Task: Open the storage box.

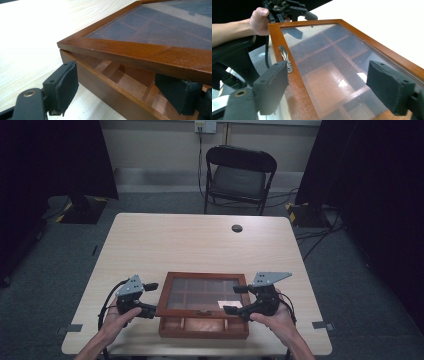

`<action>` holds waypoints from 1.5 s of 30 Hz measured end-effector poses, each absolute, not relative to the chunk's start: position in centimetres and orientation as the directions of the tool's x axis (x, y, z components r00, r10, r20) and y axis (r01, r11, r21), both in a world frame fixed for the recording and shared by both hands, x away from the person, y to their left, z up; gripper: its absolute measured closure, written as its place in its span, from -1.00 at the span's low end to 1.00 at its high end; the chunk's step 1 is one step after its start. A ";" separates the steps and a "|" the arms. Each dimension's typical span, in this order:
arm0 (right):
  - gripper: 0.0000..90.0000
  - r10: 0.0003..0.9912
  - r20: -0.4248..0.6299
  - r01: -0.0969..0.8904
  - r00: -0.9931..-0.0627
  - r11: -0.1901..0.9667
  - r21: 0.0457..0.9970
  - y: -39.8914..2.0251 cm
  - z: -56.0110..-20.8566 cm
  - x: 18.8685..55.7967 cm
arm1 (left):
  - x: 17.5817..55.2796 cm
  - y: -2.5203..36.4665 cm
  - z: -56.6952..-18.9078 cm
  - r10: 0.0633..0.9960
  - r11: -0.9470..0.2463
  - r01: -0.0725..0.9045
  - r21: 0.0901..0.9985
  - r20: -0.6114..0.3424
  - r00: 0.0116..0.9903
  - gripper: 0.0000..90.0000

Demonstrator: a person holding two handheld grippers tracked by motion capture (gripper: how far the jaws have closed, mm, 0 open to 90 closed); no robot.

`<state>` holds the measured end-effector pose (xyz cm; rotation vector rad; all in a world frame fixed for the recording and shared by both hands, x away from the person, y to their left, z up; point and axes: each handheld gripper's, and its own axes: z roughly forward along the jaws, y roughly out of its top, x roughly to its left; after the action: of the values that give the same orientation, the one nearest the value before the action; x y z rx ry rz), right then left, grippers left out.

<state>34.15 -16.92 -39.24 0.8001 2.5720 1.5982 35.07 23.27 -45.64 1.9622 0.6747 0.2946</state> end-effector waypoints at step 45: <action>-0.70 0.490 0.181 0.360 -0.853 0.300 0.883 -19.0 -39.3 34.5 | 36.3 22.7 -42.6 0.598 -0.243 0.342 0.908 -0.138 0.790 -0.55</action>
<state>34.54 -19.02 -39.30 0.7996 2.4313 1.6008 36.32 22.69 -42.56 1.8550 0.7177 0.2840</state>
